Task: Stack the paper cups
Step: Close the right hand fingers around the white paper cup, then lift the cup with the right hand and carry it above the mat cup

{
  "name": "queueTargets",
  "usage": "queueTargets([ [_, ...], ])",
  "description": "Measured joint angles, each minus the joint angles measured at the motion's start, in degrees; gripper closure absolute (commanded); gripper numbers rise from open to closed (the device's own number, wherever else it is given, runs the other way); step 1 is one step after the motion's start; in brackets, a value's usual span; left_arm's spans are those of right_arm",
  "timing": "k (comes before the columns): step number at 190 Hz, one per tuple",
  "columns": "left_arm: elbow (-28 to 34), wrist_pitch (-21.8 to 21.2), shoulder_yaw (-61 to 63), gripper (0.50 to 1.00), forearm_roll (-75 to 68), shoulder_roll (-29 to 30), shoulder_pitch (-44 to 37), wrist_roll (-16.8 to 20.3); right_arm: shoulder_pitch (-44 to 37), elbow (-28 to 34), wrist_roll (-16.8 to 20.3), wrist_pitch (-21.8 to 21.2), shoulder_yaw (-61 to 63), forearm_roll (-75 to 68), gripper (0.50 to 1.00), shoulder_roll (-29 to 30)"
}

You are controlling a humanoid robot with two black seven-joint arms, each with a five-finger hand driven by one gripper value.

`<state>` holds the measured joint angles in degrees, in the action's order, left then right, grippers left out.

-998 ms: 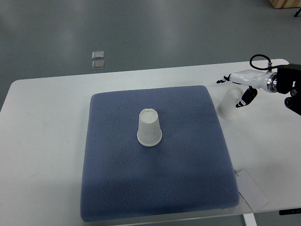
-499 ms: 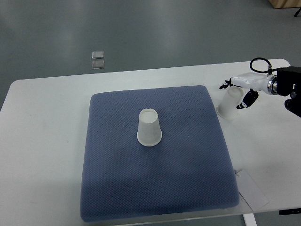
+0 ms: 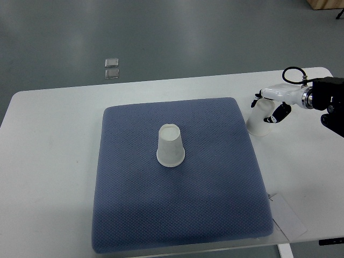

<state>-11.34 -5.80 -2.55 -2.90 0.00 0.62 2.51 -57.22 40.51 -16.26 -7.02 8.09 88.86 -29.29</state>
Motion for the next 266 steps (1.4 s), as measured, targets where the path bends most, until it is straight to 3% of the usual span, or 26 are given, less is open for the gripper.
queueTargets([
  [5,0.00,0.00,0.00,0.500,0.00,0.00,0.00,0.00,0.00,-0.07,0.00,0.00,0.00,-0.01,0.952,0.04],
  [14,0.00,0.00,0.00,0.500,0.00,0.00,0.00,0.00,-0.02,-0.13,0.00,0.00,0.00,-0.01,0.977,0.05],
  [41,0.00,0.00,0.00,0.500,0.00,0.00,0.00,-0.01,-1.58,-0.15,-0.69,-0.27,0.00,-0.13,1.000,-0.52],
  [81,0.00,0.00,0.00,0.500,0.00,0.00,-0.01,-0.05,-8.01,2.48,-2.99,-2.33,0.28,-0.91,1.000,-2.26],
  [108,0.00,0.00,0.00,0.500,0.00,0.00,0.01,0.00,-14.05,11.09,-3.44,-5.73,1.79,-1.94,1.000,-6.11],
  [144,0.00,0.00,0.00,0.500,0.00,0.00,0.00,0.01,-20.14,21.84,-3.08,-9.21,3.39,-2.53,1.000,-6.86],
  [202,0.00,0.00,0.00,0.500,0.00,0.00,0.01,0.00,-24.91,30.74,-2.91,-13.79,3.60,-2.48,1.000,-3.86],
  [266,0.00,0.00,0.00,0.500,0.00,0.00,0.01,0.00,-25.23,34.36,-2.82,-17.61,2.99,-2.28,1.000,1.46],
])
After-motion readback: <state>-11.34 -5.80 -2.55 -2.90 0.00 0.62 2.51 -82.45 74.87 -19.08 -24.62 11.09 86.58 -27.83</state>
